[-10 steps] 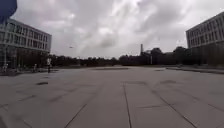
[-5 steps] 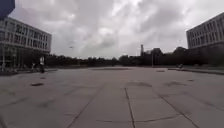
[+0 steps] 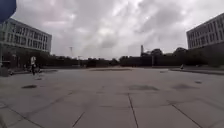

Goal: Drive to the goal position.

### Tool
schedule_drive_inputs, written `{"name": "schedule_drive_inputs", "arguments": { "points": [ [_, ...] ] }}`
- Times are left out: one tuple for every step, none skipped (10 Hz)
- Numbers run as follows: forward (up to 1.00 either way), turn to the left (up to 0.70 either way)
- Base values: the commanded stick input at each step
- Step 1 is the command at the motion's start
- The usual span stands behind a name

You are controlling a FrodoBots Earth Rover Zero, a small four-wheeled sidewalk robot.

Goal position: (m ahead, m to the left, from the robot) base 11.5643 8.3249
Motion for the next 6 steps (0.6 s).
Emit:
{"name": "schedule_drive_inputs", "arguments": {
  "points": [
    [0.70, 0.03],
    [0.70, 0.03],
    [0.70, 0.03],
    [0.70, 0.03],
    [0.70, 0.03],
    [0.70, 0.03]
  ]
}}
